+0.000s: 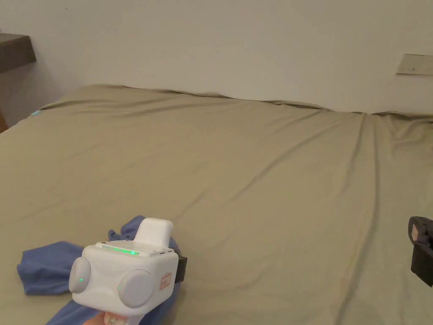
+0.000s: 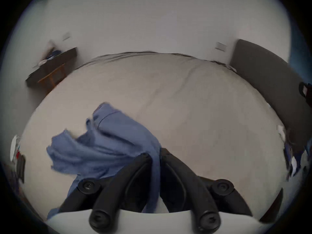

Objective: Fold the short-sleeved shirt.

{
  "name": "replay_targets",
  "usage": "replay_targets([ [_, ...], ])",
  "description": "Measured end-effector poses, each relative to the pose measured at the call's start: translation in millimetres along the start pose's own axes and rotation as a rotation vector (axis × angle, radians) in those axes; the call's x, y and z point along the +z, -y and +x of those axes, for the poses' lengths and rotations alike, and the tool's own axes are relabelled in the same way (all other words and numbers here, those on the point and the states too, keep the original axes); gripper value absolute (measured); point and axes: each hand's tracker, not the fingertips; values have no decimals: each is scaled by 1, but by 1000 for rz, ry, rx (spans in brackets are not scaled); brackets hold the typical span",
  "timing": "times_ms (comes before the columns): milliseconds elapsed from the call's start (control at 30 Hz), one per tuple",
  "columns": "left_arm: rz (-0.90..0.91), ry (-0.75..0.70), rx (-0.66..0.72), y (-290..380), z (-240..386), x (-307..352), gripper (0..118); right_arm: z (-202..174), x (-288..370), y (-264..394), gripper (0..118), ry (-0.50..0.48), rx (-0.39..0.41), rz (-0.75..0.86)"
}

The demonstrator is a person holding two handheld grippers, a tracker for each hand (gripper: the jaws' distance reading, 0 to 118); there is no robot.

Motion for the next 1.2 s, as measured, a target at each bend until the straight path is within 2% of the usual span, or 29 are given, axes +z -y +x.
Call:
replay_targets([
  [67,-7,80,-53,-13,49,-13,5,33,20,7,3,66,-11,-10],
  [300,-25,342,-399,-40,258,-44,5,136,82,45,3,306,-79,-57],
  [467,-66,442,-575,-16,361,-56,5,180,104,67,3,412,-128,-91],
  [567,-83,442,-649,5,397,-63,5,198,112,77,3,457,-139,-113],
  [700,-102,437,-634,15,399,-71,5,210,117,85,3,475,-148,-126],
  [800,-146,461,-535,11,389,-78,7,209,115,87,3,476,-148,-132],
  [833,-179,451,-501,7,385,-80,21,208,113,87,3,471,-148,-134],
  [900,-196,443,-508,7,377,-77,82,202,111,87,3,456,-148,-133],
  [933,-188,449,-518,6,369,-69,87,199,111,85,3,445,-147,-132],
  [1033,-146,443,-515,-6,331,-37,87,188,107,80,3,409,-141,-119],
  [1167,20,418,-365,-28,239,39,86,167,105,69,3,343,-133,-90],
  [1200,80,387,-317,-28,212,64,79,161,104,67,3,324,-131,-85],
])
